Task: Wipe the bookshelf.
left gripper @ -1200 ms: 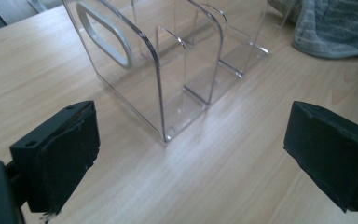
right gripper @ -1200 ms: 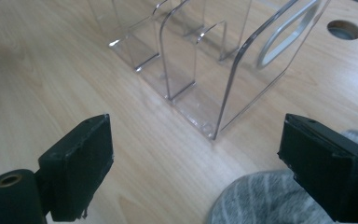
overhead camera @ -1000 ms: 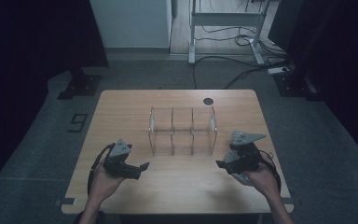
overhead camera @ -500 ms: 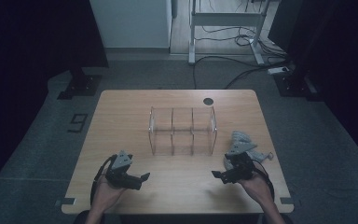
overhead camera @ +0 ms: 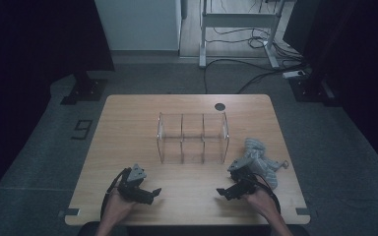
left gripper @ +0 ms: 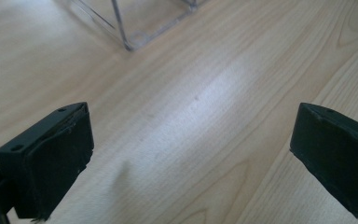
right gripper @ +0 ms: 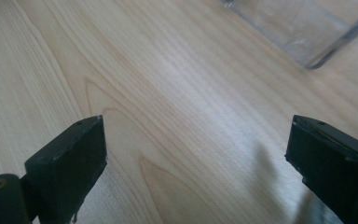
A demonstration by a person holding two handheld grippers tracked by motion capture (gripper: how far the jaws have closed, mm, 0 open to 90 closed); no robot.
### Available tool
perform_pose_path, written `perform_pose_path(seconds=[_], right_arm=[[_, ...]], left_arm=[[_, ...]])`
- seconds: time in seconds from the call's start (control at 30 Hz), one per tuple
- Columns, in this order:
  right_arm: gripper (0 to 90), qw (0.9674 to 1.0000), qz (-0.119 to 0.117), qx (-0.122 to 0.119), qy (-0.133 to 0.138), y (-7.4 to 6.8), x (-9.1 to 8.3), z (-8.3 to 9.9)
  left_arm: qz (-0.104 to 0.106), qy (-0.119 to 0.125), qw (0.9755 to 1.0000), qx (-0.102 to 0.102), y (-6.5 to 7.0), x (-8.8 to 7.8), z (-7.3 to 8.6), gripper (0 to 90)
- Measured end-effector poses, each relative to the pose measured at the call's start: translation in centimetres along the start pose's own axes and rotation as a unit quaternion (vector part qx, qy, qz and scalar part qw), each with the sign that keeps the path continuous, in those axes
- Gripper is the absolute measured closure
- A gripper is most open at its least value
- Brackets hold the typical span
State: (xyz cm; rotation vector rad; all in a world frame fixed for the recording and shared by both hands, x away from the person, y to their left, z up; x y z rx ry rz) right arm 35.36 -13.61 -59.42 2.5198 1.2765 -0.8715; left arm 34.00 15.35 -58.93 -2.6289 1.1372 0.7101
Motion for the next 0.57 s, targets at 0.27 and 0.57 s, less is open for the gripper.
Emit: perform_pose_path(seconds=[0.27,0.57], right_arm=[[0.0,0.9994,0.009,-0.027,-0.019,0.2,1.7,1.4],[0.0,0.9989,0.024,-0.041,0.002,0.4,2.0,1.5]], left_arm=[[0.002,-0.055,0.9984,0.015,0.4,1.5,2.0,0.0],[-0.008,-0.041,0.9991,0.001,0.5,1.9,2.1,0.0]])
Point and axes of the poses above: each handheld gripper's, and its own axes: x roughly forward along the jaws, z roughly out of its underside, y roughly to its right, the point moved 9 cm from there along x, roughly forward along the jaws, and after that the axes turned 15 degrees about y, right-handed, at the moved point
